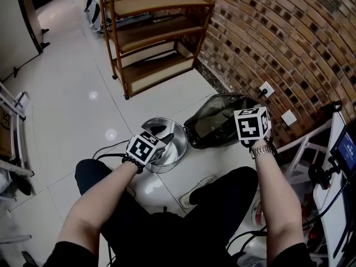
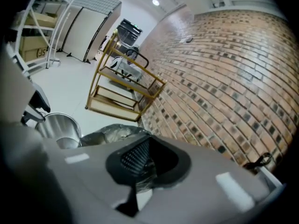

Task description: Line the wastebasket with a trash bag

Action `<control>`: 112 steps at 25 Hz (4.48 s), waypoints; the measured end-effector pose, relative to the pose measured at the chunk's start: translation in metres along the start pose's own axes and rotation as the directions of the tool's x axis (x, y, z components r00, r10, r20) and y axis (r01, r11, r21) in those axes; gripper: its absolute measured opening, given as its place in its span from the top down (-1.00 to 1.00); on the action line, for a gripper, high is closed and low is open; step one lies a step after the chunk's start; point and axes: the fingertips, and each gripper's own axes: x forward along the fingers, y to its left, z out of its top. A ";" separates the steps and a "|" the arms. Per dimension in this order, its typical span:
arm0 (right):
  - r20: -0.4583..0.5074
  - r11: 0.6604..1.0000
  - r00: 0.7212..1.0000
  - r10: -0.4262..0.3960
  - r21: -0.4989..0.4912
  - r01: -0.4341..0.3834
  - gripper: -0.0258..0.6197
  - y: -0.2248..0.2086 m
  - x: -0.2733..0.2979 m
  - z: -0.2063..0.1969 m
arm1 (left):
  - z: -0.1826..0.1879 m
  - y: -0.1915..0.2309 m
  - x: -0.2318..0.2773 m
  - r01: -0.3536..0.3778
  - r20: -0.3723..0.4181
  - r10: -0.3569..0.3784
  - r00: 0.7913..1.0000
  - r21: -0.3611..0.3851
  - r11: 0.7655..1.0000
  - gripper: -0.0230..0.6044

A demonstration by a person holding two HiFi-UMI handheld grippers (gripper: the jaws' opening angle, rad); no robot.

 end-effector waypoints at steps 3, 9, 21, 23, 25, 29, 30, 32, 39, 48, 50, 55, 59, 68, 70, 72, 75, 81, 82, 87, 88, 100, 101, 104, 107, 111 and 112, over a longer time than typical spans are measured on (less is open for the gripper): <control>0.042 1.000 0.999 -0.004 0.023 0.003 0.91 -0.009 -0.015 0.019 | 0.006 0.005 0.004 0.004 0.043 0.002 0.999 -0.134 0.991 0.37; 0.138 0.998 0.990 0.018 0.056 -0.026 0.91 -0.013 -0.046 0.059 | 0.019 0.013 0.007 0.076 0.140 -0.011 0.990 -0.473 0.878 0.10; 0.265 0.993 0.960 0.093 0.050 -0.110 0.91 0.007 -0.090 0.111 | 0.004 0.015 0.012 0.099 0.158 0.016 0.987 -0.690 0.717 0.05; 0.279 0.991 0.954 0.107 0.051 -0.125 0.91 0.011 -0.094 0.116 | -0.002 0.016 0.011 0.092 0.150 0.021 0.989 -0.706 0.702 0.05; 0.289 0.989 0.949 0.122 0.050 -0.142 0.91 0.015 -0.098 0.119 | -0.008 0.017 0.008 0.090 0.142 0.018 0.990 -0.718 0.690 0.09; 0.301 0.982 0.940 0.157 0.054 -0.182 0.91 0.026 -0.103 0.122 | -0.019 0.027 -0.014 0.064 0.127 0.038 0.991 -0.708 0.703 0.43; 0.304 0.980 0.938 0.166 0.058 -0.192 0.91 0.028 -0.103 0.121 | -0.020 0.031 -0.022 0.052 0.122 0.047 0.991 -0.699 0.713 0.52; 0.307 0.975 0.934 0.182 0.067 -0.212 0.91 0.033 -0.104 0.120 | -0.022 0.038 -0.040 0.037 0.116 0.057 0.992 -0.676 0.736 0.67; 0.308 0.948 0.917 0.255 0.107 -0.299 0.91 0.059 -0.105 0.100 | -0.017 0.054 -0.102 -0.034 0.064 0.084 0.994 -0.559 0.829 0.84; 0.307 0.903 0.889 0.340 0.158 -0.400 0.91 0.103 -0.097 0.069 | -0.006 0.054 -0.145 -0.135 -0.004 0.144 0.990 -0.373 0.918 0.91; 0.310 0.893 0.882 0.354 0.169 -0.418 0.91 0.112 -0.095 0.063 | -0.006 0.054 -0.146 -0.145 -0.017 0.149 0.989 -0.356 0.923 0.91; 0.306 0.877 0.876 0.372 0.193 -0.440 0.91 0.127 -0.085 0.043 | -0.017 0.055 -0.142 -0.165 -0.059 0.154 0.986 -0.339 0.926 0.91; 0.284 0.872 0.883 0.374 0.216 -0.440 0.91 0.132 -0.075 0.025 | -0.024 0.060 -0.134 -0.178 -0.092 0.156 0.983 -0.333 0.926 0.91; 0.236 0.867 0.894 0.381 0.244 -0.434 0.91 0.130 -0.059 -0.004 | -0.022 0.072 -0.115 -0.210 -0.124 0.178 0.976 -0.328 0.921 0.91; 0.237 0.867 0.895 0.377 0.249 -0.431 0.91 0.126 -0.058 -0.004 | -0.018 0.072 -0.111 -0.207 -0.123 0.175 0.977 -0.326 0.923 0.91; 0.239 0.867 0.896 0.373 0.253 -0.429 0.91 0.123 -0.057 -0.005 | -0.014 0.072 -0.106 -0.198 -0.120 0.167 0.979 -0.326 0.924 0.91; 0.237 0.865 0.897 0.373 0.262 -0.429 0.91 0.120 -0.054 -0.008 | -0.014 0.073 -0.098 -0.189 -0.132 0.153 0.979 -0.334 0.924 0.91; 0.204 0.853 0.889 0.410 0.258 -0.453 0.91 0.138 -0.045 -0.020 | -0.037 0.086 -0.093 -0.229 -0.193 0.170 0.966 -0.343 0.911 0.91; 0.195 0.850 0.886 0.421 0.255 -0.460 0.91 0.144 -0.043 -0.022 | -0.041 0.089 -0.094 -0.240 -0.202 0.178 0.963 -0.342 0.909 0.91; 0.154 0.836 0.872 0.464 0.251 -0.488 0.91 0.168 -0.029 -0.033 | -0.053 0.104 -0.096 -0.288 -0.236 0.219 0.947 -0.321 0.902 0.91; 0.146 0.834 0.871 0.470 0.251 -0.492 0.91 0.172 -0.026 -0.035 | -0.054 0.105 -0.095 -0.293 -0.240 0.222 0.945 -0.318 0.902 0.91; 0.053 0.830 0.866 0.497 0.262 -0.492 0.91 0.193 0.017 -0.056 | -0.068 0.116 -0.060 -0.285 -0.298 0.195 0.934 -0.298 0.911 0.82; 0.048 0.828 0.864 0.501 0.264 -0.494 0.91 0.195 0.020 -0.056 | -0.069 0.117 -0.057 -0.285 -0.302 0.194 0.933 -0.294 0.912 0.81; 0.037 0.819 0.856 0.515 0.275 -0.504 0.90 0.201 0.027 -0.057 | -0.067 0.123 -0.051 -0.282 -0.305 0.192 0.933 -0.286 0.916 0.81; 0.036 0.816 0.856 0.515 0.286 -0.503 0.90 0.201 0.032 -0.057 | -0.060 0.127 -0.047 -0.271 -0.290 0.185 0.939 -0.294 0.917 0.81; 0.049 0.826 0.872 0.487 0.300 -0.478 0.90 0.189 0.037 -0.057 | -0.040 0.125 -0.040 -0.217 -0.238 0.143 0.961 -0.326 0.920 0.82; 0.053 0.828 0.876 0.479 0.303 -0.471 0.90 0.185 0.037 -0.056 | -0.035 0.123 -0.037 -0.201 -0.226 0.129 0.966 -0.332 0.922 0.82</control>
